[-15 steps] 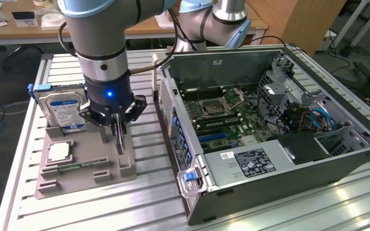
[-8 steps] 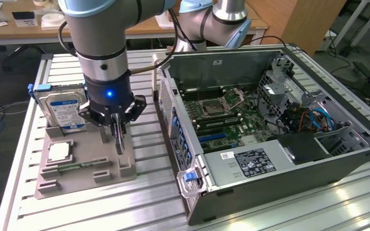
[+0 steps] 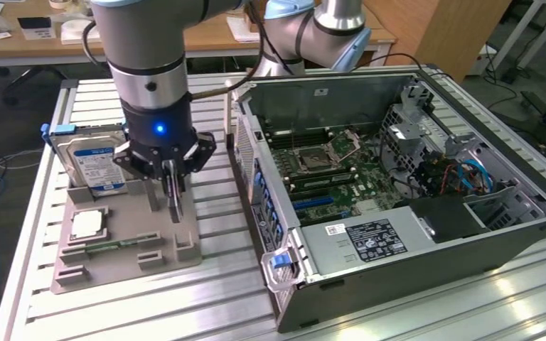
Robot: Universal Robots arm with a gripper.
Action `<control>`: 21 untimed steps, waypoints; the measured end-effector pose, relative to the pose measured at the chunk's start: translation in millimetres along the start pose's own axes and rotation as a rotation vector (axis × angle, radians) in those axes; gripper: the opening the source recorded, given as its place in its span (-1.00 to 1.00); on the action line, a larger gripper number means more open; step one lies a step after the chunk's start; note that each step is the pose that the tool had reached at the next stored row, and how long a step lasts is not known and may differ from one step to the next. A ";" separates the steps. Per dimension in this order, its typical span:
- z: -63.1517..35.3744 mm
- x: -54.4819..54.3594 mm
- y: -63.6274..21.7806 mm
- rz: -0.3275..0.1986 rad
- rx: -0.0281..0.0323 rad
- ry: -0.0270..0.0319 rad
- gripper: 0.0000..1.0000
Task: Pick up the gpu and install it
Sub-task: 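Pick up the gpu and move the gpu toward the slot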
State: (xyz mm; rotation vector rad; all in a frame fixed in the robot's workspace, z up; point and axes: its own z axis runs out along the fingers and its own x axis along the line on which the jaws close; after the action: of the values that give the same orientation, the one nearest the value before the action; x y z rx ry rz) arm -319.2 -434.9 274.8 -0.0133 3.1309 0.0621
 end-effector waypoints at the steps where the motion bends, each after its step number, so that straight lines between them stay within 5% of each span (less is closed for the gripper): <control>1: -3.1 0.0 0.1 0.000 0.0001 0.0001 -0.44; 21: -70.9 -0.7 2.8 0.000 0.0001 0.0001 -0.44</control>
State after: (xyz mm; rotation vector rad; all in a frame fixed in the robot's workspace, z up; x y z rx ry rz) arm -319.2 -434.9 345.7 -0.0134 3.1311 0.0620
